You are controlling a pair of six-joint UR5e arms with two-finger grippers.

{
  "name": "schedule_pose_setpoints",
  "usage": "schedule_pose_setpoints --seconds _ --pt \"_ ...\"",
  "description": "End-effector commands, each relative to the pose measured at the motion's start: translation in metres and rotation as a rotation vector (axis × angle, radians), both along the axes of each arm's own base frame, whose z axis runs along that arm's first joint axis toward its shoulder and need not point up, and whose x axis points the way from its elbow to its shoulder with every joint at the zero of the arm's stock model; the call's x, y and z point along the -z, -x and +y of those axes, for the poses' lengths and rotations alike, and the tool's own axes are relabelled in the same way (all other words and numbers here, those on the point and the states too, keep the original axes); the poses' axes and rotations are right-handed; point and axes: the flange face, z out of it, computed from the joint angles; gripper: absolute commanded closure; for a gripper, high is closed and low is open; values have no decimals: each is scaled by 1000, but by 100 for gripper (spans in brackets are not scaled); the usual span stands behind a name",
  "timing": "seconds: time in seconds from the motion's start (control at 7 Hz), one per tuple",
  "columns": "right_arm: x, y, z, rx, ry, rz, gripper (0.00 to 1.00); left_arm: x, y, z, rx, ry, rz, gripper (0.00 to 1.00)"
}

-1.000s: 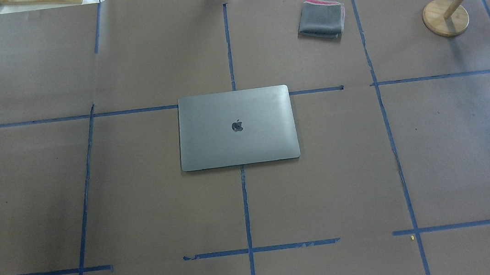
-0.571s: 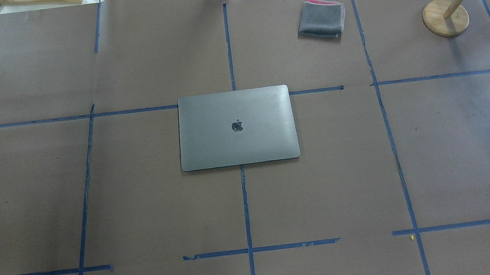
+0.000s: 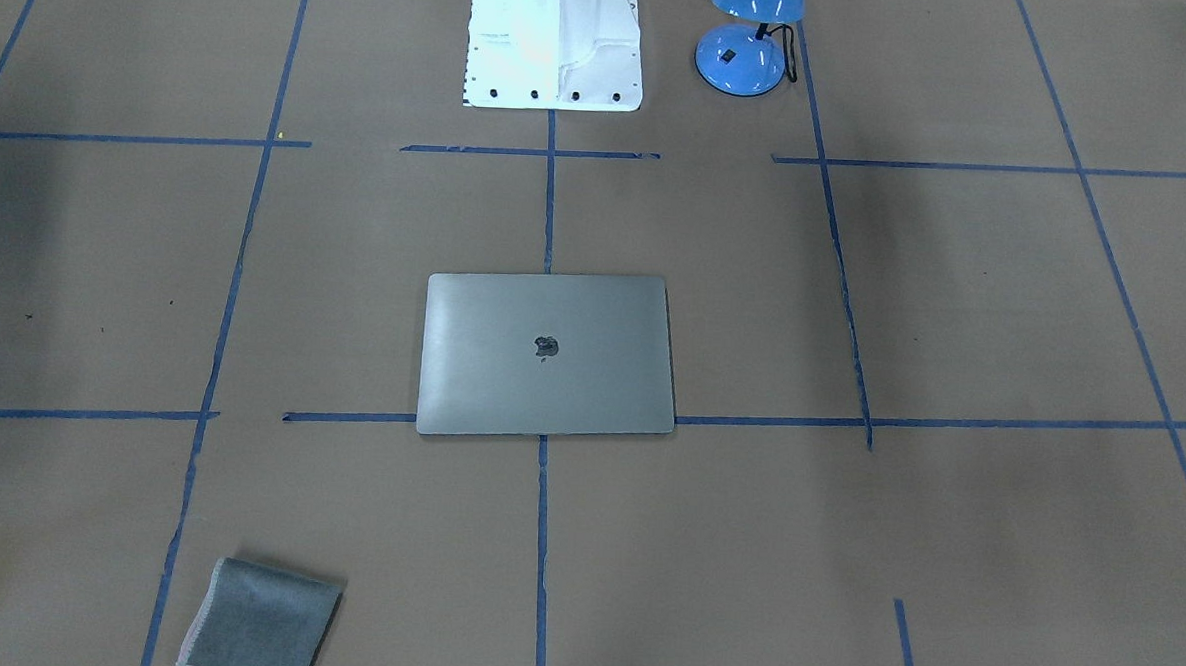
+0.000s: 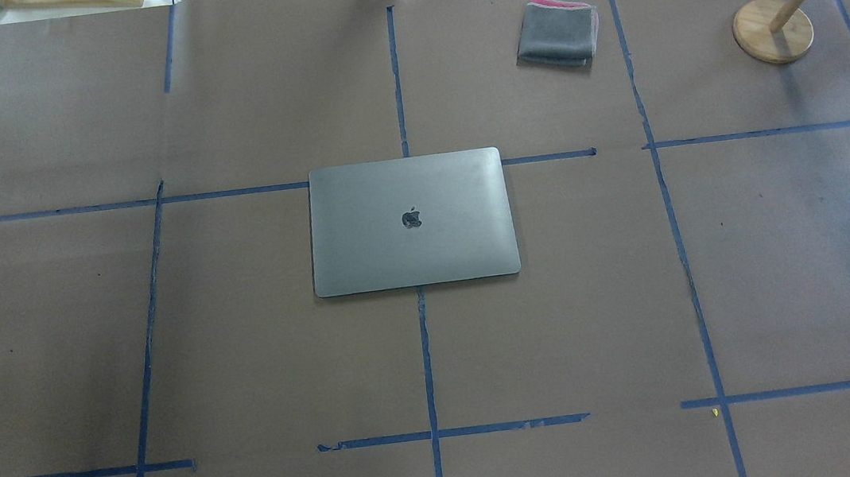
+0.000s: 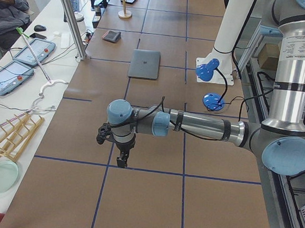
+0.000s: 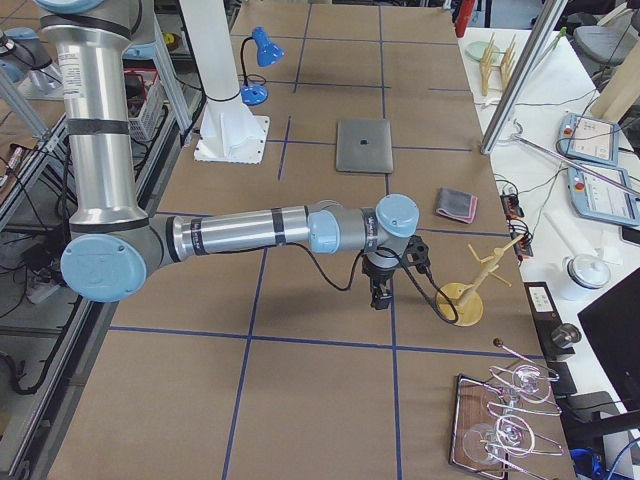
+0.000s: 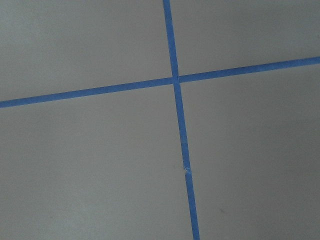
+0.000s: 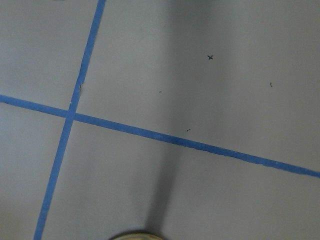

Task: Close laptop

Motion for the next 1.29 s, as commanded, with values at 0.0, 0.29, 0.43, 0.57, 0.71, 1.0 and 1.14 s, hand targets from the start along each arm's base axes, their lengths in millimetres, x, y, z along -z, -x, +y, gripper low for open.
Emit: schedule_pose_setpoints --seconds 0.0,0.29,0.43,0.57,0.71,1.0,1.14 --pt "-1 0 1 0 -3 0 0 2 -1 -1 -3 -12 0 1" --pt "-4 -5 4 -7 3 1 0 2 -1 -1 -4 -16 1 1" --pt "-4 -5 4 -7 3 1 0 3 -1 -2 -4 -33 2 1" --pt "-4 -5 4 -6 2 1 0 3 -2 -2 -6 -33 2 1" --pt "-4 -5 4 -7 3 1 0 3 -2 -2 -6 -33 2 1" --pt "-4 -5 4 -7 3 1 0 3 -2 -3 -6 -35 2 1" --pt "-3 -4 4 -7 1 -1 0 3 -2 -3 -6 -35 2 1"
